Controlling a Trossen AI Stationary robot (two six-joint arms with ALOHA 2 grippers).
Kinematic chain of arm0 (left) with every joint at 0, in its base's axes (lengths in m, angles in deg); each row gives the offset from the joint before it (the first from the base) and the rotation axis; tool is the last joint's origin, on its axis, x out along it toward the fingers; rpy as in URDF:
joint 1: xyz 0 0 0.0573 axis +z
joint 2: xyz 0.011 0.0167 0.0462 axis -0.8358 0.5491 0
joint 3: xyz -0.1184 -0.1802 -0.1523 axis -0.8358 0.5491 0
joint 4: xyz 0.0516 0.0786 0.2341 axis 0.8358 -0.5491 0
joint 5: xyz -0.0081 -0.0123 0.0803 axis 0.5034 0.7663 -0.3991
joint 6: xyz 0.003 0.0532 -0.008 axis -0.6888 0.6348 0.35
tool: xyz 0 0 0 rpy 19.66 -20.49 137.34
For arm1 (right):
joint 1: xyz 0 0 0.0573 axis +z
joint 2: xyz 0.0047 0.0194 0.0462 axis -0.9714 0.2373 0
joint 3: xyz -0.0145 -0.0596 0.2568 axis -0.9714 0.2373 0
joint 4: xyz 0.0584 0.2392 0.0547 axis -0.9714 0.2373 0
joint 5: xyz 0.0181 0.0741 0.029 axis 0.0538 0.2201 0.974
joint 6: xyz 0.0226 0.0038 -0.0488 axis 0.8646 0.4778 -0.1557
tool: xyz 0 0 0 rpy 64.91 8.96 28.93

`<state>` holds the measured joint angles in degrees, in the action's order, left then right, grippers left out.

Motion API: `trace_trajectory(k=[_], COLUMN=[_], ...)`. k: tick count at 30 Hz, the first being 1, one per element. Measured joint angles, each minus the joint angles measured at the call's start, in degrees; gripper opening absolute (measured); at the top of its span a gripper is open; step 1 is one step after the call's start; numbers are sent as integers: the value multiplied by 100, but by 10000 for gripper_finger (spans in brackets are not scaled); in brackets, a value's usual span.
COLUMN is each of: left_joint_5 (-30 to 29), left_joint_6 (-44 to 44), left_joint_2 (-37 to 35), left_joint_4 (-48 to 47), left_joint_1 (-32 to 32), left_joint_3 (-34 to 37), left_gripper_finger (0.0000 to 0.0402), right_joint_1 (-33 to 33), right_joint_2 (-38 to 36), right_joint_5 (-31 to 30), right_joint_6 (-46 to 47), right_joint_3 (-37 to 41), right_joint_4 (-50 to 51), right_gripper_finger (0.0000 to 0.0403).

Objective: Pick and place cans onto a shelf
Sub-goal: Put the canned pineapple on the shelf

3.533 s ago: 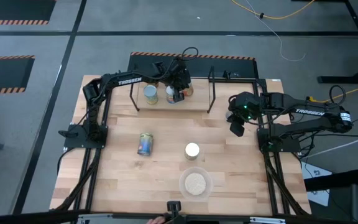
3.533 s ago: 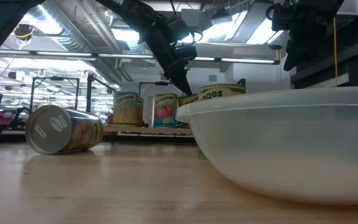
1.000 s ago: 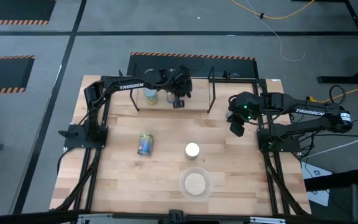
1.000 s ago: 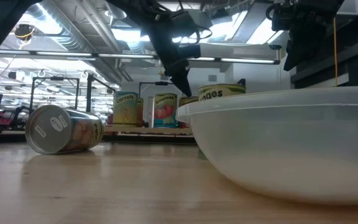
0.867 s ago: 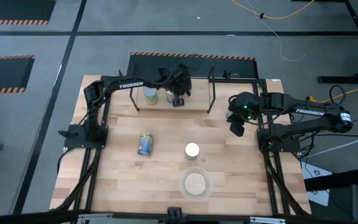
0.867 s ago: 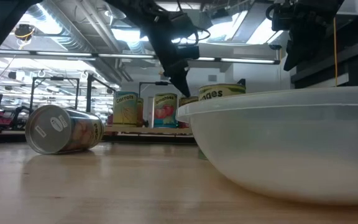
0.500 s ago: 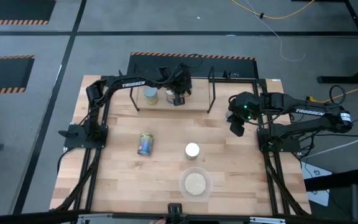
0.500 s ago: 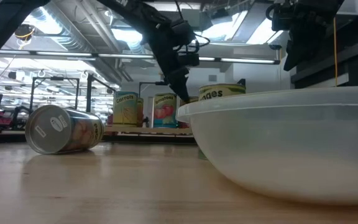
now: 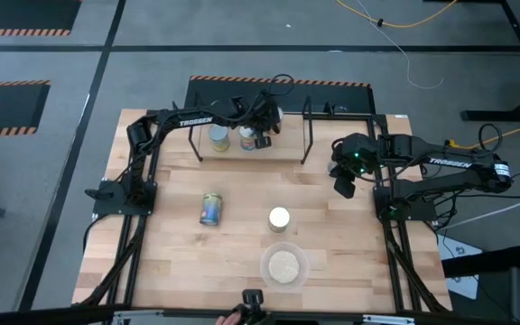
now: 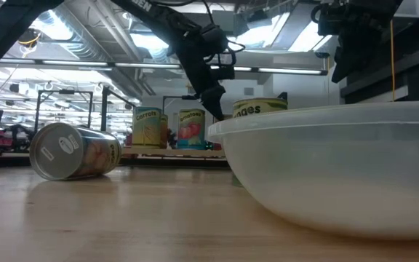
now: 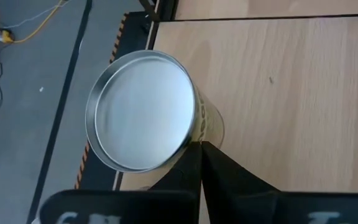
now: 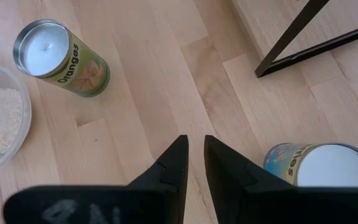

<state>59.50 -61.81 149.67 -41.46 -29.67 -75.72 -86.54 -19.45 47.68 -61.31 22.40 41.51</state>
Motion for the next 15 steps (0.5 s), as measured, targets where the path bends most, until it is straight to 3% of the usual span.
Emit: trace_trajectory(k=[15], left_joint_5=[161], left_joint_6=[2], left_joint_2=[-195], left_joint_4=[259], left_joint_1=[-294], left_joint_3=[2], left_gripper_finger=[1], right_joint_1=[0], right_joint_2=[0], right_joint_5=[0], right_joint_6=[2], right_joint_3=[0], right_joint_4=[0], right_gripper_finger=[58])
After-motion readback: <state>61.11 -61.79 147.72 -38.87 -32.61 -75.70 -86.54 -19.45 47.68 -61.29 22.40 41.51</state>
